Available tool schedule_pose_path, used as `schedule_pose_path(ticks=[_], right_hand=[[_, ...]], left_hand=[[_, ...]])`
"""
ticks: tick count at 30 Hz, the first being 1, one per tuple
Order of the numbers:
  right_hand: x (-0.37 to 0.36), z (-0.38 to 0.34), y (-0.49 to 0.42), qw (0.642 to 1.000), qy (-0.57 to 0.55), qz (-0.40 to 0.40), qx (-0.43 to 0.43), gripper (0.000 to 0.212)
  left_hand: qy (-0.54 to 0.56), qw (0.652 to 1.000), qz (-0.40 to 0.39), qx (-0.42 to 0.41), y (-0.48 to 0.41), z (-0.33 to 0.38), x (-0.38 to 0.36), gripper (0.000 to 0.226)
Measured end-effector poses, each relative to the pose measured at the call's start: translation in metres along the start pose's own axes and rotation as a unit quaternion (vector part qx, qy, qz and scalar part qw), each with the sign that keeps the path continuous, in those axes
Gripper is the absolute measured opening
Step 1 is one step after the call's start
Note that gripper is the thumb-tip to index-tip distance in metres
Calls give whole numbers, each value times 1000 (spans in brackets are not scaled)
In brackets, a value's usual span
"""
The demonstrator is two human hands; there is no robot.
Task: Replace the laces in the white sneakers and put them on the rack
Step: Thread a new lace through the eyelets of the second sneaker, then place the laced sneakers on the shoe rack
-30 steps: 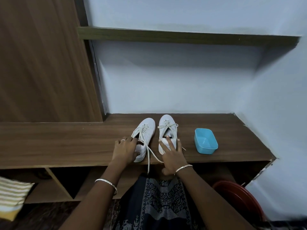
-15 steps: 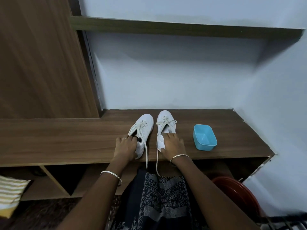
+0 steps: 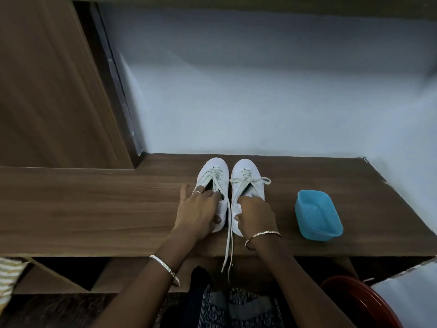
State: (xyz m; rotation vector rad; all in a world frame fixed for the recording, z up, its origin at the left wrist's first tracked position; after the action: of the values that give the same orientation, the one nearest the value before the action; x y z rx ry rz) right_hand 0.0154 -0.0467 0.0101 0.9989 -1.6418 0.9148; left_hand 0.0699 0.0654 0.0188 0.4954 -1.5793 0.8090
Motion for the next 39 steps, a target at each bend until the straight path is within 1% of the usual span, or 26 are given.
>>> schedule_pose_path(ticks=[3,6,9,12,13,15,16,19,24,29,32,35,39], right_hand=[[6,6,-16,999,-36,9,10,18],[5,17,-36,999,-43,-2,23,18],[6,22,-56,999,-42,-8,31,11],[11,21,-70,999,-35,-20,30,7],[16,21,-74,999,-30,-33,27,5],[28,18,-78,998,-35,-50,19,9],[34,17,-80,997,-40,-60,15,6],[55,12,-88,995,-54,-85,-2,14],[94,6,-86,990,-67,-121,-39,26],[151,0,-68,985,-77,-138,-69,26],[186,-2,-54,982,-88,-147,-81,21],[222,2,-34,978,-97,-154,-104,25],[259,17,-9,973,-94,-160,-137,25]], left_hand=[[54,997,44,-24,-15,4,-6,38],[73,992,94,-40,-33,1,-13,44],[80,989,107,-58,-55,-4,-16,41],[82,991,77,-70,-73,-4,-16,39],[89,992,57,-68,-77,-5,-14,40],[97,993,22,-62,-83,-5,-3,39],[96,994,3,-59,-87,-6,2,38],[100,992,-44,-57,-98,-5,25,39],[120,985,-100,-74,-108,3,69,39],[146,976,-146,-67,-105,15,125,30],[158,972,-146,-95,-102,30,160,31],[137,964,-187,-130,-97,48,192,35],[115,953,-205,-192,-95,80,230,32]])
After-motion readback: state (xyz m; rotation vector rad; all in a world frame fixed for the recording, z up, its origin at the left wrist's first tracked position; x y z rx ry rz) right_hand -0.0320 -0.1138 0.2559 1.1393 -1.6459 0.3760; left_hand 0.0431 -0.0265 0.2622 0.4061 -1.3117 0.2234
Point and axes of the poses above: each hand's wrist, its own y-axis away from the middle knuckle, its own x-axis out of the back of the hand, z = x × y, the point moved 9 cm from there along -y, towards the middle knuckle, and after that the axes turned 5 degrees about z, right-handed, at the moved point
